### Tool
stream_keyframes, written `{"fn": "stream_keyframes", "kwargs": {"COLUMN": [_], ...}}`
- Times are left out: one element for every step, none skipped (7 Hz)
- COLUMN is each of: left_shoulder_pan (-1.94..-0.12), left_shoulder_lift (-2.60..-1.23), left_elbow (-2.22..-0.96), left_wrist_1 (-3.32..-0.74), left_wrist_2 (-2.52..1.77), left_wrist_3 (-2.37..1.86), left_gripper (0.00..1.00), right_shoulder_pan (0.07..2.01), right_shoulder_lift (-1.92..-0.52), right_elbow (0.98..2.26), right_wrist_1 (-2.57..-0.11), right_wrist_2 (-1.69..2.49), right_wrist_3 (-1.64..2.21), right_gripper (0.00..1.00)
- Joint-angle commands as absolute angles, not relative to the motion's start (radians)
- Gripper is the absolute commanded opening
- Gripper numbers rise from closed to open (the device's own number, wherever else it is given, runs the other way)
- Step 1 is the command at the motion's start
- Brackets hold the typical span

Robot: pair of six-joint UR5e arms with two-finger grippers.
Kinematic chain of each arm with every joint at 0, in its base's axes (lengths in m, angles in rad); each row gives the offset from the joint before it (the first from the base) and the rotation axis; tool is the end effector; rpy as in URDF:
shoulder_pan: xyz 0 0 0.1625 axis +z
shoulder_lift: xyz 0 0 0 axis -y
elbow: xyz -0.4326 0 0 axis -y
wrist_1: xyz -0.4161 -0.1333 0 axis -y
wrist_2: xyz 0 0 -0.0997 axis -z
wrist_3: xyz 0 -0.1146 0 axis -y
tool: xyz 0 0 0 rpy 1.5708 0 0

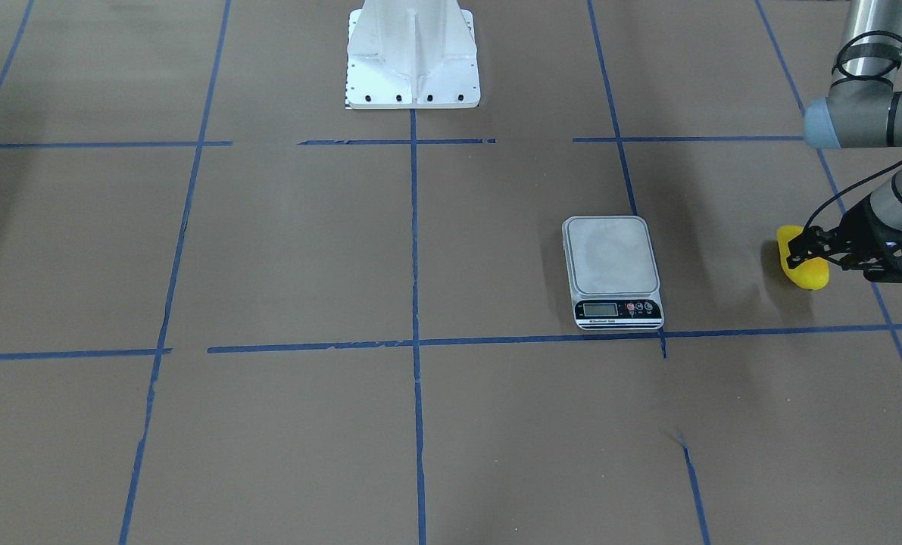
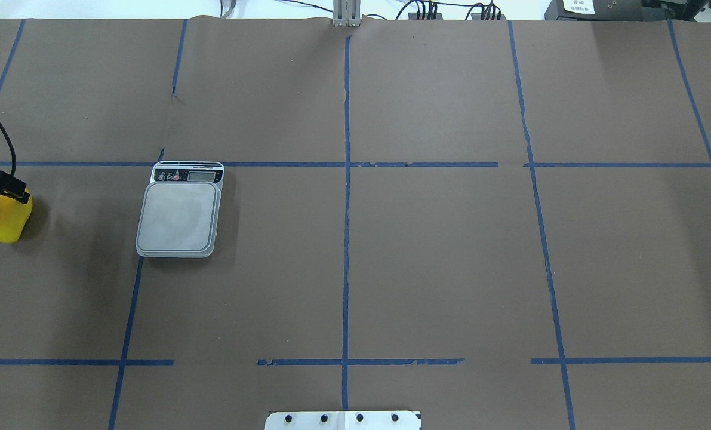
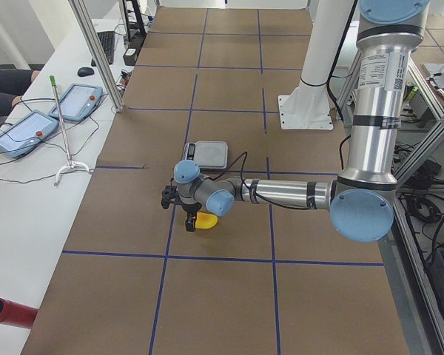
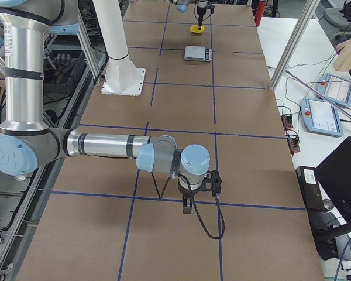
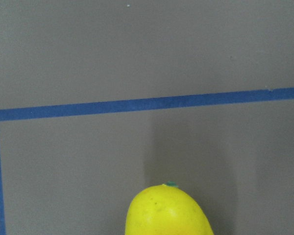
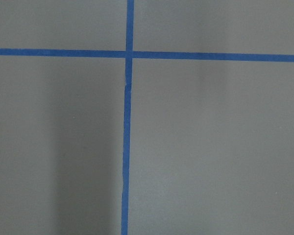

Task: Weigh mango
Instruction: 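Lower the left gripper over the mango and close on it, then lift the mango with the left gripper and carry it over the scale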

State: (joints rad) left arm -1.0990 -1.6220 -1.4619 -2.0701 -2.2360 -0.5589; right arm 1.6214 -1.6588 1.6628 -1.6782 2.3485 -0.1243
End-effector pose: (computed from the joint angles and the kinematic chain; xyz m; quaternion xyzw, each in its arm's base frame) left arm 0.2016 -0.5328 0.6574 0.0231 0.3792 0.0313 0.9245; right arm 0.0765 -0.4655 0.6833 -0.0146 -0.3813 -0.0145 0.9242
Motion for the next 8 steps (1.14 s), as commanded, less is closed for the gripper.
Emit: {"fn": "stream_keyframes", "kwargs": {"left_shoulder_pan": [-1.077,-1.062,-1.062,-1.063,-1.063,-1.060,-1.060,-1.049], "left_shoulder_lift": [-1.621,-1.621,-1.621,-1.621,-1.618,-1.643,-1.673,-1.736], "left_elbow": [-1.453,-1.450,-1.445,-1.460,-1.536,-1.607,-1.673,-1.684], "left_wrist_1": [-2.068,-2.066,-2.066,-2.068,-2.048,-1.984,-1.938,-1.937], "left_wrist_2": [-2.244,-2.246,-2.244,-2.247,-2.316,-2.380,-2.381,-2.378], "left_wrist_3": [-0.564,-0.565,-0.565,-0.565,-0.566,-0.580,-0.657,-0.761], "left_gripper": [0.99,0.80,0.33,0.00,0.00,0.00,0.00,0.00], "right_shoulder_pan": [1.621,1.621,1.621,1.621,1.621,1.621,1.621,1.621], "right_shoulder_lift": [-1.658,-1.658,-1.658,-1.658,-1.660,-1.658,-1.658,-1.658], "right_elbow": [1.663,1.663,1.663,1.663,1.663,1.663,1.663,1.663], "right_wrist_1": [-1.678,-1.678,-1.678,-1.678,-1.678,-1.678,-1.678,-1.678], "right_wrist_2": [2.349,2.349,2.349,2.349,2.349,2.349,2.349,2.349], "right_wrist_3": [-0.124,-0.124,-0.124,-0.124,-0.124,-0.124,-0.124,-0.124], "right_gripper": [1.00,1.00,1.00,1.00,1.00,1.00,1.00,1.00]}}
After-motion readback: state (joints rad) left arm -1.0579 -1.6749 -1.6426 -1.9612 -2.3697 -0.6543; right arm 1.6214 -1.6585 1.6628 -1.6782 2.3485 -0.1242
